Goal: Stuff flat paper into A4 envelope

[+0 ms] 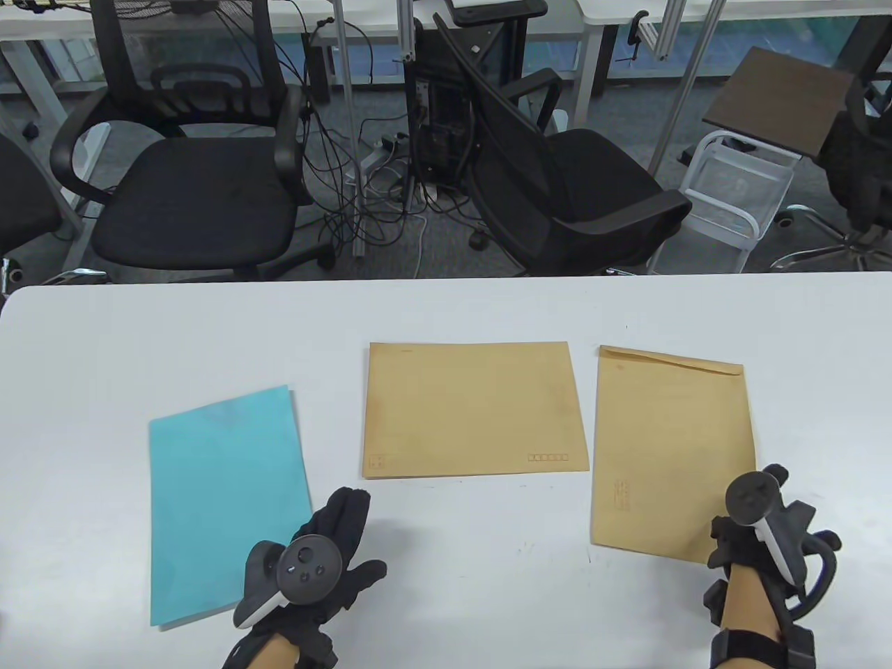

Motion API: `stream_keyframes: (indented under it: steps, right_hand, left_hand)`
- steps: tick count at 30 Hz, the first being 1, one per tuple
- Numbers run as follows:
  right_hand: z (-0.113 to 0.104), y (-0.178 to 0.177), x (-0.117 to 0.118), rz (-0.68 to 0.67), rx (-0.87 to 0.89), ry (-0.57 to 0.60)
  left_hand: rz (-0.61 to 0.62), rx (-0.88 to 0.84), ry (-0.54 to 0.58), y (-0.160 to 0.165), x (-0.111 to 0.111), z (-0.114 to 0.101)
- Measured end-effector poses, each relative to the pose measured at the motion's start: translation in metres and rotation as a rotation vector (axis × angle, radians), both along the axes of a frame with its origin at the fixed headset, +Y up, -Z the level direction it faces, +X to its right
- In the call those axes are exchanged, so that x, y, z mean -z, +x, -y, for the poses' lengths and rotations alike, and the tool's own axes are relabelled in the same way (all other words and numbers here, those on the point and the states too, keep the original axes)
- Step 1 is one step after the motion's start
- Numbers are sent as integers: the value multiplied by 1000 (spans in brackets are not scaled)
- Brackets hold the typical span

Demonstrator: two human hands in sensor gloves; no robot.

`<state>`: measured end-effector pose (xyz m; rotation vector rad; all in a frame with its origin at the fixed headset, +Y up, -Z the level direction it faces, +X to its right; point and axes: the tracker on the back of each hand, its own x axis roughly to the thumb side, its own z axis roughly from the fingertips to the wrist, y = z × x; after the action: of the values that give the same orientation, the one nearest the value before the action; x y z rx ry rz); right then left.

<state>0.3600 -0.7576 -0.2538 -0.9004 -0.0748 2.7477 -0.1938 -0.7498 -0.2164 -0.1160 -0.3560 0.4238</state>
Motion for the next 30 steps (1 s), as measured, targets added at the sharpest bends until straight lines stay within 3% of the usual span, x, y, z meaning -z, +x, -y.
stream_keyframes:
  steps: [4, 12, 15, 19, 23, 30]
  right_hand:
    - [-21, -1, -4, 78, 143, 195]
    - [-72, -11, -9, 8, 225, 469]
    - [-83, -21, -7, -109, 305, 617]
    - [-92, -35, -3, -252, 408, 709]
    - [-93, -47, 5, -418, 633, 692]
    - [-75, -72, 28, -675, 843, 396]
  left_hand:
    - [1, -11, 8, -1, 0, -1]
    - [9, -31, 34, -2, -2, -5]
    - [10, -10, 54, -2, -2, -5]
    - [-3, 33, 100, -2, -3, -8]
    - [-24, 5, 129, -4, -4, -9]
    - [-20, 28, 182, -3, -6, -10]
